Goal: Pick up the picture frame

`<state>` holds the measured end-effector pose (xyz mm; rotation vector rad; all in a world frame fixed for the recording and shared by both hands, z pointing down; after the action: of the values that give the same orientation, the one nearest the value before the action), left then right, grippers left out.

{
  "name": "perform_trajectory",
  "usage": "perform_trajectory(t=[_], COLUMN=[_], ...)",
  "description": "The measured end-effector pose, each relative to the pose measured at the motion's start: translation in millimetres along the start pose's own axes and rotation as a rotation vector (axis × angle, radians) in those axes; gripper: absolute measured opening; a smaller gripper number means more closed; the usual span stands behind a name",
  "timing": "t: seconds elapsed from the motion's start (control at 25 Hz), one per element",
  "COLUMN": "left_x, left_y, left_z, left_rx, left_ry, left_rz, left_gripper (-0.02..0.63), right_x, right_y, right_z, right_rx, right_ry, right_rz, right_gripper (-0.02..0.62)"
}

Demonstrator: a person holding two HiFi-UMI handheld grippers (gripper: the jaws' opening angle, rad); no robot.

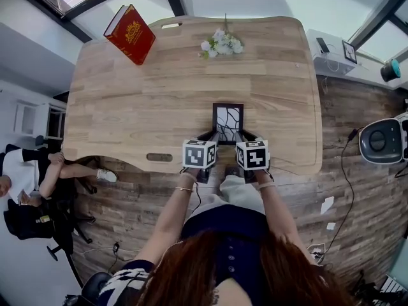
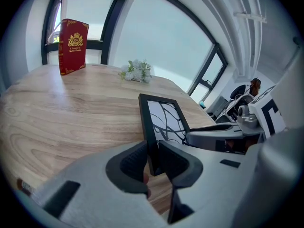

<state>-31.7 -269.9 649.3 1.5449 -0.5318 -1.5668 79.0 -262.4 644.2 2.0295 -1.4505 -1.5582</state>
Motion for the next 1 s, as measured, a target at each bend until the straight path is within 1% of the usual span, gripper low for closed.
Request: perform_trajectory(t=[0.24, 0.76, 1.0], left_x=[3.2, 13.6, 15.0], left_y=[-15.2, -57.6, -74.8], left_z=[-3.0, -5.4, -5.6], left_rx=[0.000, -0.006, -0.009], left_ry=[0.009, 0.032, 0.035], left_rz=[-0.040, -0.164, -0.204], left_gripper=[0.091, 0.091, 0.091], right_x=[3.6, 16.1, 19.2], right_y=[-13.2, -43.0, -54.9], right_z=[9.3, 38.7, 51.5], right_rx=[-0.010, -0.021, -0.030], right_ry=[-0.026, -0.097, -0.132], right_rz=[-0.034, -0.126, -0.151], right_gripper=[0.084, 0.084, 0.084])
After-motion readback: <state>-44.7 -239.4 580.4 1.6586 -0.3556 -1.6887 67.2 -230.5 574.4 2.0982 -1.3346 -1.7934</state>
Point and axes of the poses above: the fingertips, and each gripper's own axes: y forward along the fingers, z to its left, x out of its top, the point moved 2 cm from there along -y, backward along the fingers, and after that the axes turned 14 degrees about x, right-handed, at the moved point
